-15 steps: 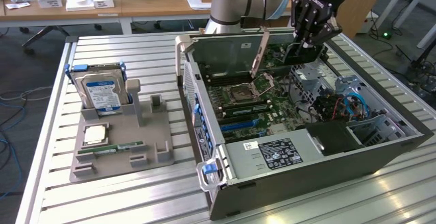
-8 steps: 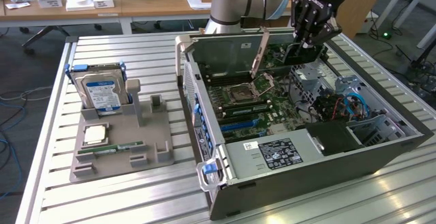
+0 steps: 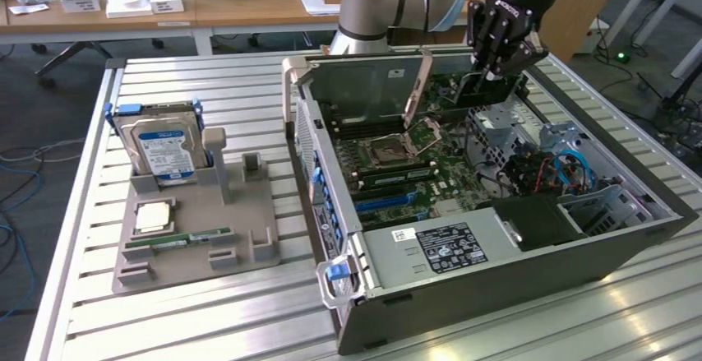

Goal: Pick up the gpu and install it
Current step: 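Insert the gpu into the slot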

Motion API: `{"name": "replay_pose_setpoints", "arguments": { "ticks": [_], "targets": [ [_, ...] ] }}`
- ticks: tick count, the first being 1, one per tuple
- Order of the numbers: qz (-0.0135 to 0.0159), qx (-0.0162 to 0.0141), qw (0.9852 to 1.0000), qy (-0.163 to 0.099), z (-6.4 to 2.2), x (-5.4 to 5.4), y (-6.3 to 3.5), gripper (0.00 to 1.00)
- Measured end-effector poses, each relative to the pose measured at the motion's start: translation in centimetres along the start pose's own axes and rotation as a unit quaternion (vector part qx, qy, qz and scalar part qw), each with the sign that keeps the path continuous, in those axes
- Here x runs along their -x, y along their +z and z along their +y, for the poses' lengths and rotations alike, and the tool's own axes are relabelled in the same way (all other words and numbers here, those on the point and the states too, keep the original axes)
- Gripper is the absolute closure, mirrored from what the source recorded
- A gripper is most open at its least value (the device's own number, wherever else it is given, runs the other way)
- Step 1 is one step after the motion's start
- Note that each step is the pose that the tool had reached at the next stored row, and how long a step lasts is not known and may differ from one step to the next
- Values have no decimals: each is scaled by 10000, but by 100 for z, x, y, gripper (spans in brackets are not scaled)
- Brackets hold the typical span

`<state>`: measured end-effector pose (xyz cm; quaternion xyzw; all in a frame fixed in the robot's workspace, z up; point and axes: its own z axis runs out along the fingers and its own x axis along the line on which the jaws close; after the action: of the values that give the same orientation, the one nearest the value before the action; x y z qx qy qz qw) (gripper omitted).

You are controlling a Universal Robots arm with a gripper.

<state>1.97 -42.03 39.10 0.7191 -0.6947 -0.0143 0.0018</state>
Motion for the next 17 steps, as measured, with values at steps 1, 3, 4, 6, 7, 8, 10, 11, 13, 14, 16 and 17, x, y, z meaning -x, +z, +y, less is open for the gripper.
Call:
{"name": "replay_pose_setpoints", "arguments": {
  "ticks": [1, 3, 4, 6, 7, 8, 10, 11, 13, 14, 16, 17],
  "targets": [
    [0, 0, 10000, 0, 0, 0, 6, 74],
    [0, 0, 10000, 0, 0, 0, 13, 74],
    [1, 0, 10000, 0, 0, 0, 13, 74],
    [0, 0, 10000, 0, 0, 0, 14, 74],
    [0, 0, 10000, 0, 0, 0, 14, 74],
    [0, 0, 10000, 0, 0, 0, 15, 74],
    [-2, -1, 10000, 0, 0, -1, 30, 74],
    [-1, 0, 10000, 0, 0, -1, 38, 74],
    [0, 0, 10000, 0, -1, -1, 58, 74],
    [0, 0, 10000, 0, -1, -1, 65, 74],
    [1, 0, 10000, 0, -1, -1, 73, 74],
    [2, 0, 10000, 0, -1, -2, 74, 74]
  ]
}}
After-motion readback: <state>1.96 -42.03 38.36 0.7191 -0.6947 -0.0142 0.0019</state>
